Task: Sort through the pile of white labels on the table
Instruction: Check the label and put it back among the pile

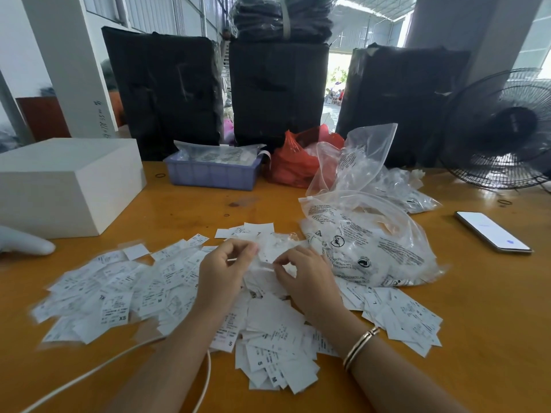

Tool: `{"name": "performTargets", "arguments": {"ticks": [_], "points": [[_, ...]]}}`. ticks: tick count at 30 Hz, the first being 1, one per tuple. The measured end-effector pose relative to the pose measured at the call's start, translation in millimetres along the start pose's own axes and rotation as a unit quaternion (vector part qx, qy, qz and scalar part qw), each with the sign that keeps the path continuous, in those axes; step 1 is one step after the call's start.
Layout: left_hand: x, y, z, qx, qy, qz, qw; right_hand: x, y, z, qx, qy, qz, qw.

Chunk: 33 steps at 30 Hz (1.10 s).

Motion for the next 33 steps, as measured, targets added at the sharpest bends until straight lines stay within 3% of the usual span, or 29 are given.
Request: {"name": "performTargets", "arguments": {"ticks": [5, 12, 19, 24, 29, 33], "points": [[1.8, 0.9, 0.1, 0.004, 0.01, -0.032, 0.999, -8.7, -14.1, -4.5, 0.053, -0.061, 0.128, 0.988], [0.9, -10.8, -1.6, 0.061, 0.005, -0.016, 0.998, -23.6, 21.5, -10.2, -0.13, -0.114, 0.286, 0.943], [-4.3, -20.5, -5.3, 0.107, -0.015, -0.012, 0.994, -24.4, 18.6, -9.8, -0.128, -0.112, 0.32, 0.932], [-3.8, -22.2, -5.7, 0.114, -0.022, -0.009, 0.993, -35.1, 12.5, -14.8, -0.144, -0.173, 0.48, 0.848], [-5.1, -21.6, -5.0, 0.108, -0.031, 0.023, 0.993, -27.3, 3.6, -14.7, -0.117, -0.165, 0.607, 0.769], [-5.6, -22.2, -4.6, 0.108, -0.031, 0.049, 0.992, -26.0, 1.3, -16.3, -0.123, -0.18, 0.621, 0.753]]}}
Point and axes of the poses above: each hand's wrist, its own z-axis towards the middle knuckle, its own y-axis out of the back of the hand, x = y × z, the point moved 10 cm from there along z, towards the middle knuckle, and after that the axes turned 5 degrees about y, right-handed, at the moved point
